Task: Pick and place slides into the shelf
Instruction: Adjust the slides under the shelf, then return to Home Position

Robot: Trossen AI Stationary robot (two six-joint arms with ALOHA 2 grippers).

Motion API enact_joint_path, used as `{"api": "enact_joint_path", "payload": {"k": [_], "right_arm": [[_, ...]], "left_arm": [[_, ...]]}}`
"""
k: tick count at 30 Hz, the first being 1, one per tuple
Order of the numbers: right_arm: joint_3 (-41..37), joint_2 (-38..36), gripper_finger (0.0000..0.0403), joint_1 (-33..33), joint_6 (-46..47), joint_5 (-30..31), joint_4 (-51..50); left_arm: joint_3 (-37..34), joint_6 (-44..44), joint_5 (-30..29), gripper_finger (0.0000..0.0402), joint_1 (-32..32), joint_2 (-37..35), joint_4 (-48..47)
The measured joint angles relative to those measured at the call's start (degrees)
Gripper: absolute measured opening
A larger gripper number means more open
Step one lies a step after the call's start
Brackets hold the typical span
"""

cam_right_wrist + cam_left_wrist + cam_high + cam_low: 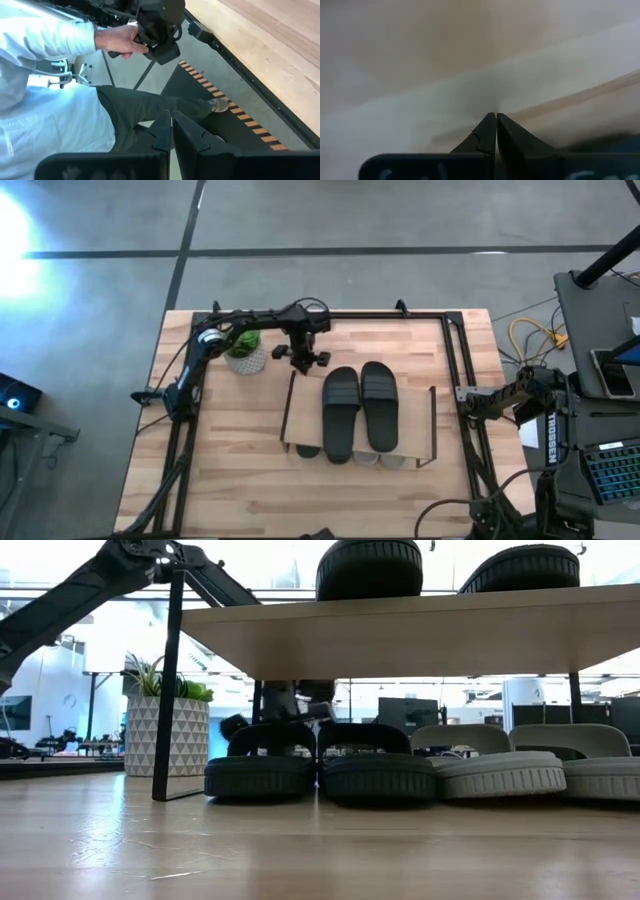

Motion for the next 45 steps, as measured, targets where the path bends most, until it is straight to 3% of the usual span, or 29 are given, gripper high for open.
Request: {"api": "enact_joint_path", "payload": {"k": [3, 23, 30, 40, 42, 45], "right_arm": [[0.00, 0.00, 0.0011, 0.00, -0.08, 0.12, -0.02], [0.02, 0.00, 0.0011, 0.00, 0.33, 0.10, 0.30], [0.02, 0.00, 0.0011, 0.00, 0.47, 1.25, 1.31], [-0.13, 0.00, 0.0011, -0.17, -4.94, 11.45, 0.51], [-0.13, 0.00, 0.0011, -0.66, -5.90, 13.92, -1.24], [-0.20, -0.02, 0.0011, -1.78, -5.29, 17.74, -6.24]], "left_arm": [[-2.72, 0.05, 3.61, 0.0000, 0.06, -0.32, -0.06], [-5.97, 2.65, 4.95, 0.0000, -5.59, -4.55, 1.26], [-5.03, 5.14, -5.10, 0.0000, -3.99, -6.84, 1.43], [-4.24, 11.73, -9.39, 0.0000, 3.22, -19.40, 11.79], [-4.33, 12.01, -8.45, 0.0000, 4.48, -21.19, 14.54], [-4.42, 12.04, 2.41, 0.0000, 6.29, -24.12, 21.06]]}}
